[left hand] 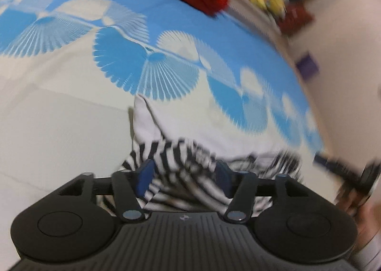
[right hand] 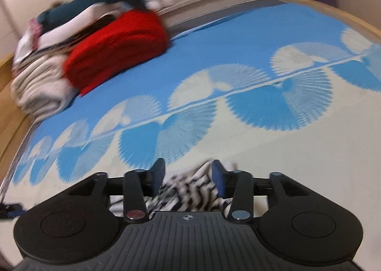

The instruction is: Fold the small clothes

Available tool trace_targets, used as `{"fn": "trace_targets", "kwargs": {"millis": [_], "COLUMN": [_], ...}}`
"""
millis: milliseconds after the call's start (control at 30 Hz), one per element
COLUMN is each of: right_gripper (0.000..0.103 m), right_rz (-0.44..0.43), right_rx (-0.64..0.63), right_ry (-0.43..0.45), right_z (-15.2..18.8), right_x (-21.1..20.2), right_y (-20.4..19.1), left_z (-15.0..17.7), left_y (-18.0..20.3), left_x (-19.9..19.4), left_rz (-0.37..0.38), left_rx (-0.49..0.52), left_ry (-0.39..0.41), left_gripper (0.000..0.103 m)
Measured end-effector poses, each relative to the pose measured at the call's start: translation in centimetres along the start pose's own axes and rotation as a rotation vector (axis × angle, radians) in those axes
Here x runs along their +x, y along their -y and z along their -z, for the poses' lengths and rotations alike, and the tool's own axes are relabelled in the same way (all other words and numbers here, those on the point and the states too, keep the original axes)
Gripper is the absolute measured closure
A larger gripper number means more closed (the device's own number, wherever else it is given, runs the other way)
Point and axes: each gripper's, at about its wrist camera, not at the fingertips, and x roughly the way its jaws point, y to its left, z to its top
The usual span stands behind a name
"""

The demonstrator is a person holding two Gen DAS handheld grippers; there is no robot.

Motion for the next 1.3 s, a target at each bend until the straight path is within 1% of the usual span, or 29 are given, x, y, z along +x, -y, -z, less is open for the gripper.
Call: {"fn": "trace_targets", "kwargs": {"millis": [33,100,200,267,300,367,433,500,533,600,633,667,700,733,767,800,867,900,933,967,1000,1067,1100,1133,1167,1200,1233,1267,1300], "right_gripper": [0.054,0.054,0.054,0.054,0.054,0.054,0.054,0.055,0.058,0.079,0.085,0.089,0.093,0.094,0.095,0.096,0.096,0.096,0.096,0.096,0.096,0.093,0.089,0.087,0.082,0.076,0.073,0.067,0.061], "right_rz": [-0.018,-0.033,-0.016,-0.003,0.003,0.046,0.082,0.095,0.097,0.089,0.084,0.084,0.082,0.077,0.071,0.068,0.062,0.048,0.044,0.051,0.072,0.134,0.171,0.182,0.179,0.184,0.193,0.192,0.18], "right_rx": [-0.026,-0.081,-0.168,-0.217,-0.233,-0.277,-0.328,-0.363,-0.378,-0.394,-0.396,-0.4,-0.402,-0.394,-0.366,-0.333,-0.242,-0.2,-0.176,-0.173,-0.187,-0.215,-0.218,-0.214,-0.213,-0.222,-0.231,-0.235,-0.228], "right_ry": [-0.035,-0.101,-0.169,-0.179,-0.188,-0.198,-0.188,-0.184,-0.186,-0.197,-0.203,-0.201,-0.198,-0.185,-0.156,-0.113,0.021,0.085,0.134,0.156,0.137,0.053,-0.004,-0.056,-0.121,-0.158,-0.162,-0.152,-0.127], "right_z": [0.5,1.5,3.0,3.5,3.7,3.9,3.9,3.8,3.7,3.4,3.2,3.0,2.7,2.2,1.4,0.6,-1.3,-2.1,-2.6,-2.7,-2.6,-1.8,-1.4,-0.9,-0.6,-0.3,-0.3,-0.6,-0.8], "right_x": [0.4,1.4,2.8,3.6,4.0,4.8,5.7,6.7,7.1,7.9,8.4,8.6,8.8,8.9,8.7,8.3,6.8,6.1,5.8,6.0,7.0,9.3,10.7,11.7,12.8,13.3,13.2,12.9,12.1], "right_y": [-0.3,-1.0,-2.1,-3.1,-3.5,-4.1,-4.9,-5.5,-5.8,-6.2,-6.4,-6.7,-6.8,-6.9,-6.9,-6.9,-6.7,-6.5,-6.4,-6.4,-6.5,-6.6,-6.4,-6.2,-5.9,-5.8,-5.8,-6.0,-6.0], "left_z": [0.4,1.5,2.9,3.0,3.0,2.8,2.5,1.8,1.6,0.8,0.5,0.2,-0.2,-0.7,-1.2,-2.0,-3.4,-3.7,-3.9,-4.1,-4.2,-4.1,-4.0,-4.0,-3.9,-4.0,-4.3,-4.7,-4.9], "left_y": [0.6,1.5,2.5,3.2,3.5,4.2,4.5,4.8,4.8,4.6,4.5,4.4,4.2,4.1,4.1,3.9,3.5,3.7,3.8,3.9,3.8,3.1,2.7,2.2,1.9,1.7,1.4,0.7,0.2], "left_x": [0.3,1.0,2.1,3.3,3.6,4.2,4.8,5.3,5.5,6.3,6.5,7.0,7.3,7.3,6.8,5.9,4.2,4.0,4.4,5.3,6.7,9.7,10.7,11.5,11.5,11.1,10.3,9.3,8.7], "left_rz": [-0.037,-0.102,-0.131,-0.163,-0.186,-0.246,-0.269,-0.277,-0.275,-0.261,-0.252,-0.245,-0.253,-0.265,-0.278,-0.284,-0.272,-0.28,-0.296,-0.31,-0.329,-0.359,-0.363,-0.363,-0.367,-0.363,-0.349,-0.319,-0.297], "left_rx": [0.052,0.126,0.208,0.261,0.284,0.33,0.356,0.364,0.363,0.348,0.341,0.333,0.329,0.326,0.315,0.277,0.202,0.199,0.202,0.206,0.206,0.192,0.182,0.175,0.173,0.166,0.149,0.114,0.079], "left_ry": [-0.002,-0.017,-0.038,-0.031,-0.018,0.023,0.047,0.058,0.057,0.035,0.022,0.005,-0.005,0.014,0.051,0.125,0.268,0.303,0.311,0.284,0.225,0.091,0.035,-0.008,-0.028,-0.024,-0.007,0.019,0.033], "left_gripper": [0.032,0.031,0.03,0.03,0.03,0.03,0.03,0.035,0.041,0.052,0.069,0.095,0.099,0.1,0.1,0.1,0.1,0.1,0.1,0.1,0.1,0.096,0.095,0.092,0.084,0.079,0.069,0.06,0.056]}}
